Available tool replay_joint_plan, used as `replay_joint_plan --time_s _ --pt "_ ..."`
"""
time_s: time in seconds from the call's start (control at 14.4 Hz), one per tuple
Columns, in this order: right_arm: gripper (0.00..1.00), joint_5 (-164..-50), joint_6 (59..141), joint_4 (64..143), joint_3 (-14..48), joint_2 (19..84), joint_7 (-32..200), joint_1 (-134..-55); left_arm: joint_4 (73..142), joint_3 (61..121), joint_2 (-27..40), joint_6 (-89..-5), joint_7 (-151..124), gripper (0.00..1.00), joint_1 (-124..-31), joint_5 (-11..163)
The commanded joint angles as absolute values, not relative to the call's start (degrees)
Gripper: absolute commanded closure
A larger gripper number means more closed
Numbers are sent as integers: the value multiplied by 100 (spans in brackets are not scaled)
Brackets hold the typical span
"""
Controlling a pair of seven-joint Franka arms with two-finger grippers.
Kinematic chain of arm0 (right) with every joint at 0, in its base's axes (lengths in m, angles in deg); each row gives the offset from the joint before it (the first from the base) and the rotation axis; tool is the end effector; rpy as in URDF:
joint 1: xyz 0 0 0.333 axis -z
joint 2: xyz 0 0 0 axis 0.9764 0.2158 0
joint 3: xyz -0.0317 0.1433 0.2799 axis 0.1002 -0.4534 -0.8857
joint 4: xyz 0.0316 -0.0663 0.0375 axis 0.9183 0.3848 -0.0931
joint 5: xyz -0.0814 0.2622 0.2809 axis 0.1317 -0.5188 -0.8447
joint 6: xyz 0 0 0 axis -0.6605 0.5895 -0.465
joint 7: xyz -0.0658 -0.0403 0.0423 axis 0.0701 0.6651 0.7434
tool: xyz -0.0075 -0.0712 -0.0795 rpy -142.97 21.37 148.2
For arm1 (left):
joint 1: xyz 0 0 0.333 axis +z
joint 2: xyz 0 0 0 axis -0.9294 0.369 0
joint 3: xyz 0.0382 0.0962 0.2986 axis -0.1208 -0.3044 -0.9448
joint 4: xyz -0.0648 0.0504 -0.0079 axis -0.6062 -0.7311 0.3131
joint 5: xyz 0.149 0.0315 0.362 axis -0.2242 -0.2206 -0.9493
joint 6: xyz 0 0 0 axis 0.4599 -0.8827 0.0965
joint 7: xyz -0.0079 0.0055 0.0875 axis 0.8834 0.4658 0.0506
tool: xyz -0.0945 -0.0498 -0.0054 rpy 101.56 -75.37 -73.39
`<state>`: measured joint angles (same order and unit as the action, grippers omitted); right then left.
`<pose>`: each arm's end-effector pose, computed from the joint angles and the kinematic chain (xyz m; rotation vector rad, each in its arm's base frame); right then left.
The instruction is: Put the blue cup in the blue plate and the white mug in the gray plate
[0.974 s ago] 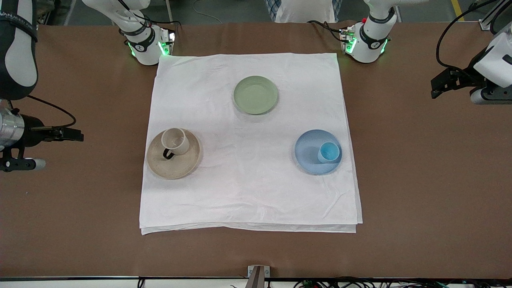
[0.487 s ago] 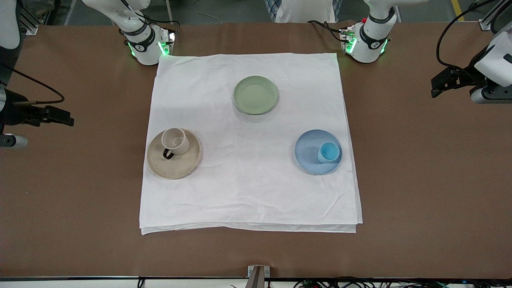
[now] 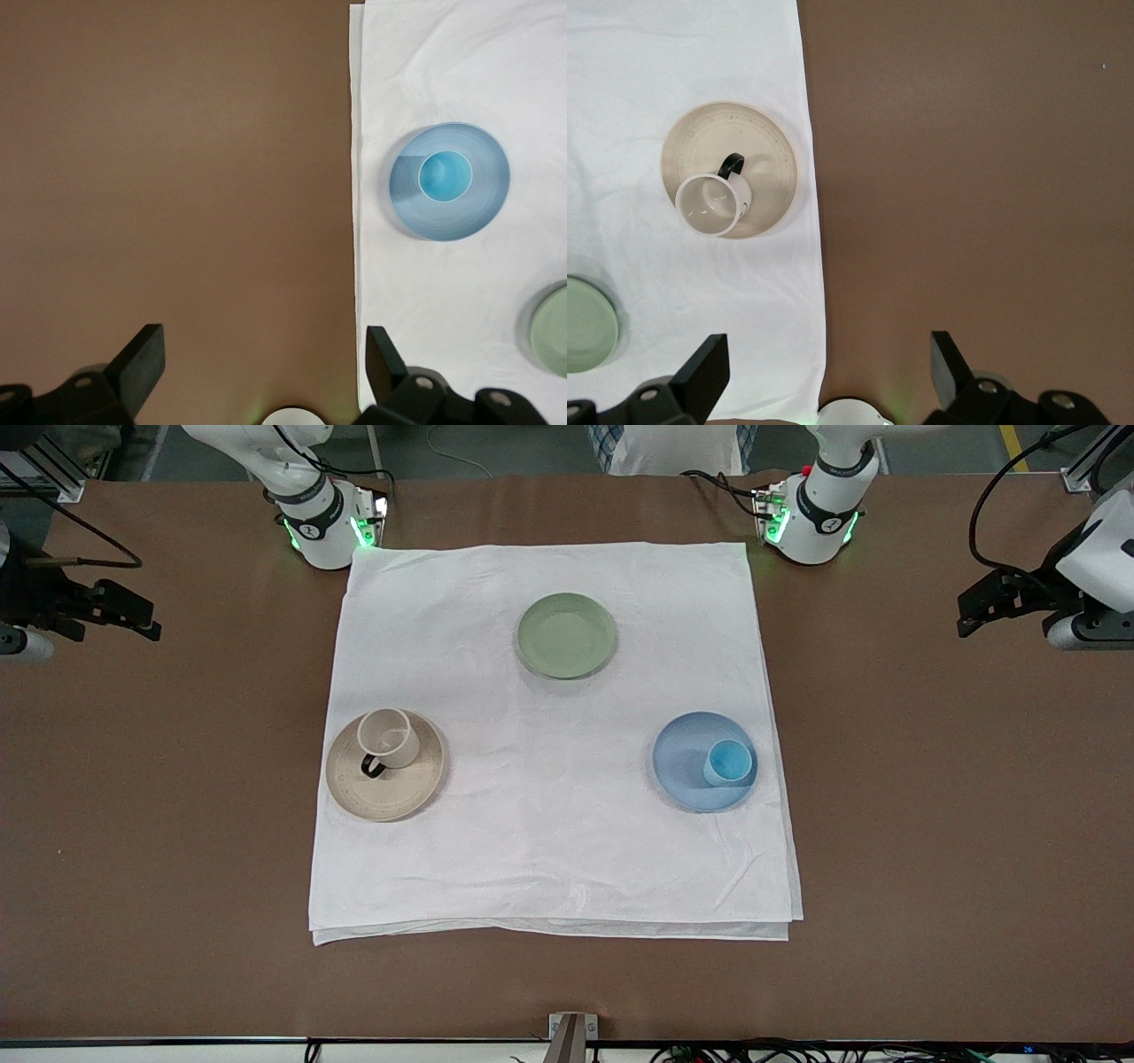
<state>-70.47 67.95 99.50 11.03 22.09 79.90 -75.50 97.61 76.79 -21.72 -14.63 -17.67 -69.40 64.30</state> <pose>0.5108 -0.0129 0.6286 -3.1341 0.0151 0.1568 0.5282 -0.0418 0.6409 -3.0929 0.0680 0.0811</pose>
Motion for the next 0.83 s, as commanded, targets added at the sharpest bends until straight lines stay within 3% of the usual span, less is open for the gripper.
replay_joint_plan --time_s 0.0,0.49,0.77 --pt "0 -7095 6821 10163 1235 1958 8062 -7631 9596 7679 -2184 -1383 -1814 0 -6914 6487" --pt "0 -7148 6987 10146 1244 1976 8264 -7613 9587 7714 -2132 -1383 -1779 0 -6923 6496" --pt "0 -7148 7075 10146 1604 1993 8888 -7613 9596 7722 -2140 -1374 -1770 0 -6940 6513"
